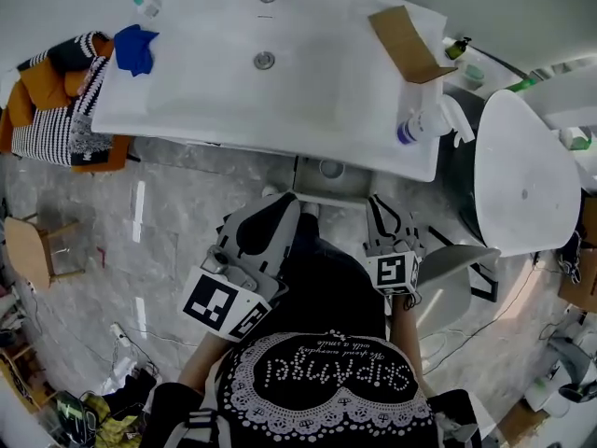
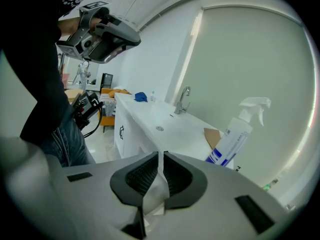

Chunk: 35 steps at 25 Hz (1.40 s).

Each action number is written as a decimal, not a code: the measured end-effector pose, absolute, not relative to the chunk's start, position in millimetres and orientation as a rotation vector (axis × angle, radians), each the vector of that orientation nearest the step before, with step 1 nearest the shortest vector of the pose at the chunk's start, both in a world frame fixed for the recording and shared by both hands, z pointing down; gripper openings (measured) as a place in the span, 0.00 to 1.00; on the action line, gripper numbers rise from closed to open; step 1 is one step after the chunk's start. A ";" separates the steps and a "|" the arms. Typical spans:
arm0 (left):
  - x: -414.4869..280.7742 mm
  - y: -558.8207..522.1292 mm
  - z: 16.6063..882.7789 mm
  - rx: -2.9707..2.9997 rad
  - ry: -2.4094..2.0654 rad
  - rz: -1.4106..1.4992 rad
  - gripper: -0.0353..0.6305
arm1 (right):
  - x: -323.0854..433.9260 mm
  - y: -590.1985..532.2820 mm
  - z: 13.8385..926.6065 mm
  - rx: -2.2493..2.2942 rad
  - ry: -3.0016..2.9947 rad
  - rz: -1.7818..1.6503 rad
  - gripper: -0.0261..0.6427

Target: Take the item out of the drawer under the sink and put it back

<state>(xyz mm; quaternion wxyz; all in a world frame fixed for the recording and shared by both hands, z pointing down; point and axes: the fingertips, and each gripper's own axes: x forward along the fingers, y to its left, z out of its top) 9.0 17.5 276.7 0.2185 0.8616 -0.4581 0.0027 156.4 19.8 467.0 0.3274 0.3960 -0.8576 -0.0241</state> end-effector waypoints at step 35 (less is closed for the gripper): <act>-58.7 27.7 286.8 2.210 -1.503 0.012 0.06 | 105.0 1.9 586.5 0.544 -2.063 -0.181 0.13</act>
